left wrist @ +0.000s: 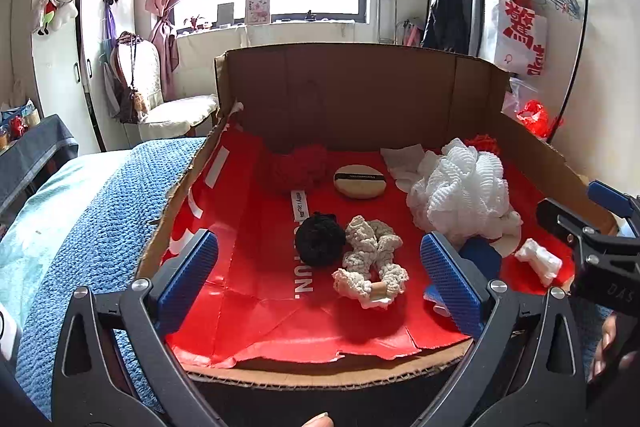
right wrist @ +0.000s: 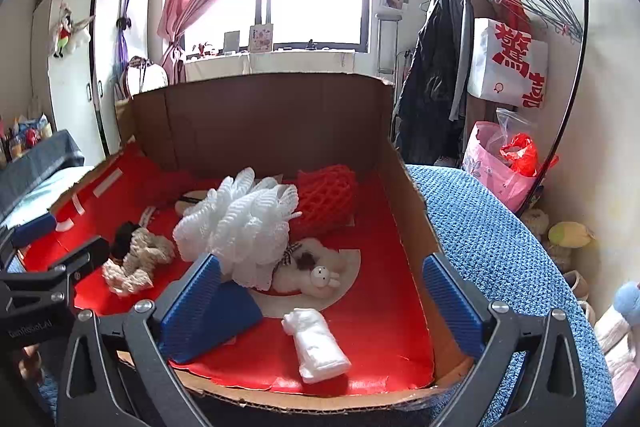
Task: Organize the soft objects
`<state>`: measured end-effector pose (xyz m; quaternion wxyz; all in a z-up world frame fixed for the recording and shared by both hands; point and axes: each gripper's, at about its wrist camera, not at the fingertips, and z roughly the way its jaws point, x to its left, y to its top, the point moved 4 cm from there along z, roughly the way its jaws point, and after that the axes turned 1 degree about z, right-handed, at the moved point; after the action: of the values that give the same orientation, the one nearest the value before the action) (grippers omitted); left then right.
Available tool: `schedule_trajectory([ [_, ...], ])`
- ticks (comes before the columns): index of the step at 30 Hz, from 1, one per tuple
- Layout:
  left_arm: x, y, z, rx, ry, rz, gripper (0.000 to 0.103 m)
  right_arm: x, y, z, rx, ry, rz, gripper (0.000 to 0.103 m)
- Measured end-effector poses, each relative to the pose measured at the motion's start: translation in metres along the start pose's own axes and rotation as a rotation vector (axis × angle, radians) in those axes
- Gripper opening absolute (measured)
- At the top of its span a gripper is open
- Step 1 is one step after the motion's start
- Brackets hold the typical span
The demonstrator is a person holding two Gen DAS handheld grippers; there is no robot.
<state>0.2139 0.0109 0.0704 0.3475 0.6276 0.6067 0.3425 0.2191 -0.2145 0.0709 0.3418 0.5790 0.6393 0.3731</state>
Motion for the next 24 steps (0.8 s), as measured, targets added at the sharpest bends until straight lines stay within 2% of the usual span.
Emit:
schedule_trajectory([
  [6, -0.005, 0.003, -0.053, -0.038, 0.003, 0.025, 0.103, -0.005, 0.013, -0.057, -0.044, 0.012, -0.012, 0.103],
  [9, -0.006, -0.004, -0.074, -0.025, -0.014, 0.009, 0.103, -0.004, 0.002, -0.078, -0.011, 0.016, -0.024, 0.103],
  [14, -0.011, -0.031, -0.085, 0.068, -0.029, -0.005, 0.103, -0.001, -0.035, -0.082, 0.122, 0.005, -0.044, 0.103],
  [20, -0.020, -0.078, -0.056, 0.262, -0.047, -0.023, 0.103, -0.004, -0.085, -0.057, 0.297, -0.007, -0.025, 0.103],
  [24, -0.022, -0.093, -0.043, 0.321, -0.025, -0.022, 0.103, -0.009, -0.103, -0.043, 0.373, -0.021, -0.017, 0.103],
])
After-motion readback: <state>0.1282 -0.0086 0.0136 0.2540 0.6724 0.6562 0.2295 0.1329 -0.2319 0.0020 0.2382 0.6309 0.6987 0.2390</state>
